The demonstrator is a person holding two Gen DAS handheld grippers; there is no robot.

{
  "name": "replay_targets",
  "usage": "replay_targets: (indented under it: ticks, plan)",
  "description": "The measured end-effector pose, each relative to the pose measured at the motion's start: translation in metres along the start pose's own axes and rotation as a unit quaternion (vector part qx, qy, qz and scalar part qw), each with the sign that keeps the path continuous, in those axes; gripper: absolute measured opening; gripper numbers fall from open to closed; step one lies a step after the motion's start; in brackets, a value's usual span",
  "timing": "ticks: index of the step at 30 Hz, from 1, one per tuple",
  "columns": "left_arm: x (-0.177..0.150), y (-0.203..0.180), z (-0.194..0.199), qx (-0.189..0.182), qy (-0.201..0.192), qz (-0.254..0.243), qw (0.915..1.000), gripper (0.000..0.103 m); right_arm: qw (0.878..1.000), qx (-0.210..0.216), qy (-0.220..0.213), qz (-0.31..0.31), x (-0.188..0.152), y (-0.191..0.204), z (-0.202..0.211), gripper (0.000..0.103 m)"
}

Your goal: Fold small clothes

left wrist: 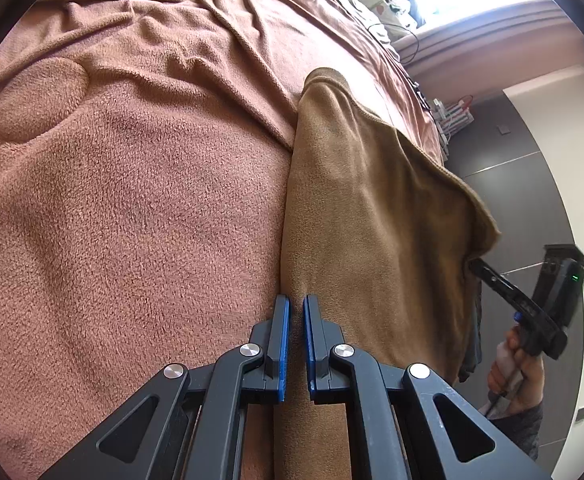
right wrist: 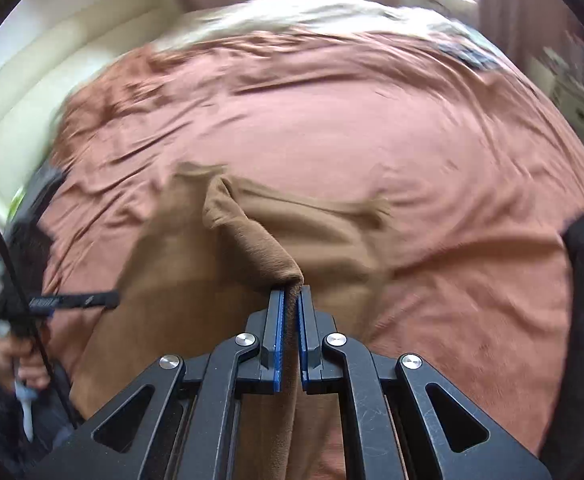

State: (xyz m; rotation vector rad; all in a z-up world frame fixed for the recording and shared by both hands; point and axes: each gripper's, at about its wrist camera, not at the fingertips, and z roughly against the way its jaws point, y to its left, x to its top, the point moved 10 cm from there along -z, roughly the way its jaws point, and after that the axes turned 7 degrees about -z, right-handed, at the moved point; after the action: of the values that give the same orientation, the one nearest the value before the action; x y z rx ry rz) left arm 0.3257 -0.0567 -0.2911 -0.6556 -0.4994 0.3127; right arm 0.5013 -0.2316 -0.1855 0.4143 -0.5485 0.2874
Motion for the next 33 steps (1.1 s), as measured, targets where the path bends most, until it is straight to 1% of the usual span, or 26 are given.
replay_targets:
  ticks: [3, 4, 6, 7, 8, 10, 13, 15, 17, 19, 21, 25, 30, 33]
  plan:
    - [0.001, 0.0, -0.002, 0.0, 0.001, 0.001, 1.0, 0.007, 0.998, 0.032, 0.016, -0.054, -0.01, -0.018, -0.008, 0.004]
    - [0.001, 0.0, -0.002, 0.0, 0.002, 0.002, 1.0, 0.007, 0.997, 0.037, 0.016, -0.061, -0.012, -0.021, -0.008, 0.009]
    - [0.002, 0.001, -0.004, 0.001, 0.003, 0.002, 1.0, 0.007, 0.997, 0.042, 0.016, -0.07, -0.012, -0.028, -0.01, 0.034]
    - [0.002, 0.001, -0.005, 0.002, 0.004, 0.002, 1.0, 0.007, 0.996, 0.042, 0.012, -0.071, -0.011, -0.029, -0.01, 0.05]
    - [0.003, 0.001, -0.005, 0.003, 0.004, 0.002, 1.0, 0.007, 0.996, 0.043, 0.005, -0.072, -0.01, -0.031, -0.009, 0.056]
    - [0.003, 0.001, -0.006, 0.005, 0.003, -0.001, 1.0, 0.007, 0.996, 0.046, 0.002, -0.075, -0.011, -0.032, -0.01, 0.056]
    - [0.005, -0.001, -0.007, 0.013, 0.003, -0.01, 0.9999, 0.007, 0.997, 0.038, 0.01, -0.064, -0.006, -0.032, -0.018, 0.056]
    - [0.005, -0.001, -0.008, 0.016, 0.003, -0.012, 0.9998, 0.007, 0.998, 0.015, 0.018, -0.052, -0.007, -0.032, -0.026, 0.056]
    - [0.007, -0.003, -0.01, 0.02, 0.005, -0.016, 0.9997, 0.007, 0.998, 0.001, 0.021, -0.054, -0.004, -0.034, -0.034, 0.056]
    - [0.01, -0.005, -0.01, 0.028, 0.005, -0.024, 0.9993, 0.008, 0.998, -0.008, 0.016, -0.066, -0.002, -0.042, -0.037, 0.056]
    - [0.013, -0.007, -0.011, 0.041, 0.008, -0.035, 0.9985, 0.008, 0.997, -0.016, 0.002, -0.073, 0.002, -0.049, -0.034, 0.054]
    - [0.025, -0.012, -0.008, 0.06, 0.012, -0.05, 0.9969, 0.008, 0.995, 0.006, -0.011, -0.098, 0.004, -0.058, -0.021, 0.054]
    - [0.062, -0.022, 0.004, 0.081, -0.011, -0.075, 0.9938, 0.008, 0.995, 0.027, -0.026, -0.094, 0.0, -0.055, -0.011, 0.052]
    - [0.086, -0.031, 0.003, 0.093, -0.019, -0.095, 0.9909, 0.008, 0.994, 0.04, -0.039, -0.091, 0.001, -0.053, -0.004, 0.052]
